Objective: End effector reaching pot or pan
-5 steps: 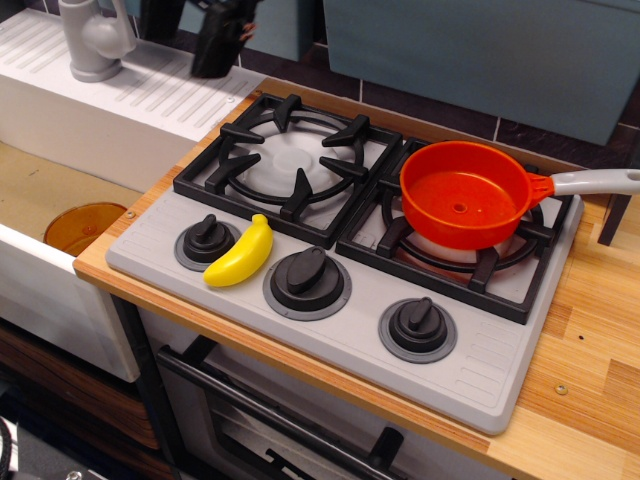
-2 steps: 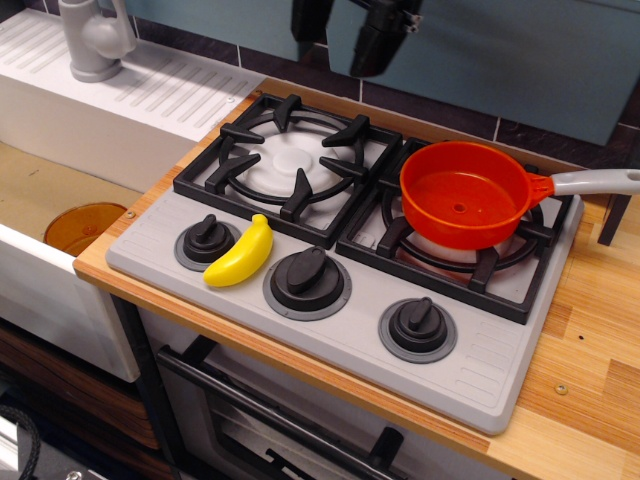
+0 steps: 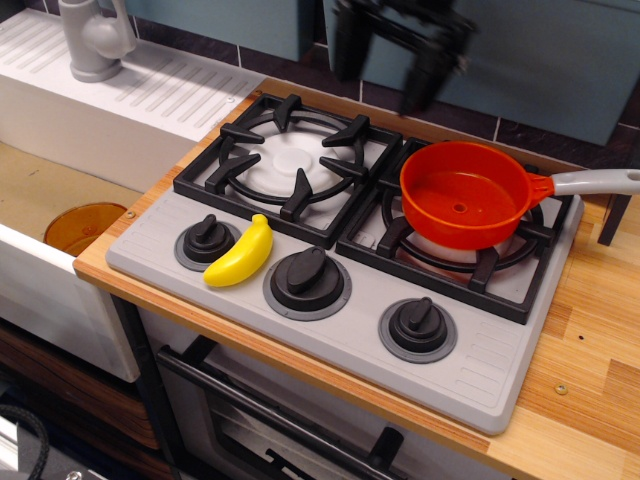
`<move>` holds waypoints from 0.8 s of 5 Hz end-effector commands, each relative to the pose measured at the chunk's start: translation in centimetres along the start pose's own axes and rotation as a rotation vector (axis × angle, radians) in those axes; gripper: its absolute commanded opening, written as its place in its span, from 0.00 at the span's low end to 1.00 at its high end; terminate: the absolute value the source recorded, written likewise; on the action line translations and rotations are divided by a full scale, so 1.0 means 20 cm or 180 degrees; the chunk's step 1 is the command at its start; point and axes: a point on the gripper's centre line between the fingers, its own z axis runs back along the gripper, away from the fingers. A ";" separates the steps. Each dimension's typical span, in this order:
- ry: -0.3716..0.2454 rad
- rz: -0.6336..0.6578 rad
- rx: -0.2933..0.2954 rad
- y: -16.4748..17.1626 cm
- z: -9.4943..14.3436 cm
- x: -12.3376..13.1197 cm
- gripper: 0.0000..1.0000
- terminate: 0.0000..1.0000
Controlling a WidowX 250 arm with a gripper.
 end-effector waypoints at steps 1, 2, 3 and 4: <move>-0.0135 0.0129 0.0105 -0.21 0.02 0.05 1.00 0.00; -0.0203 0.0119 0.0215 -0.24 -0.05 0.07 1.00 0.00; -0.0293 0.0080 0.0377 -0.20 -0.08 0.06 1.00 0.00; -0.0257 0.0045 0.0540 -0.11 -0.05 0.04 1.00 0.00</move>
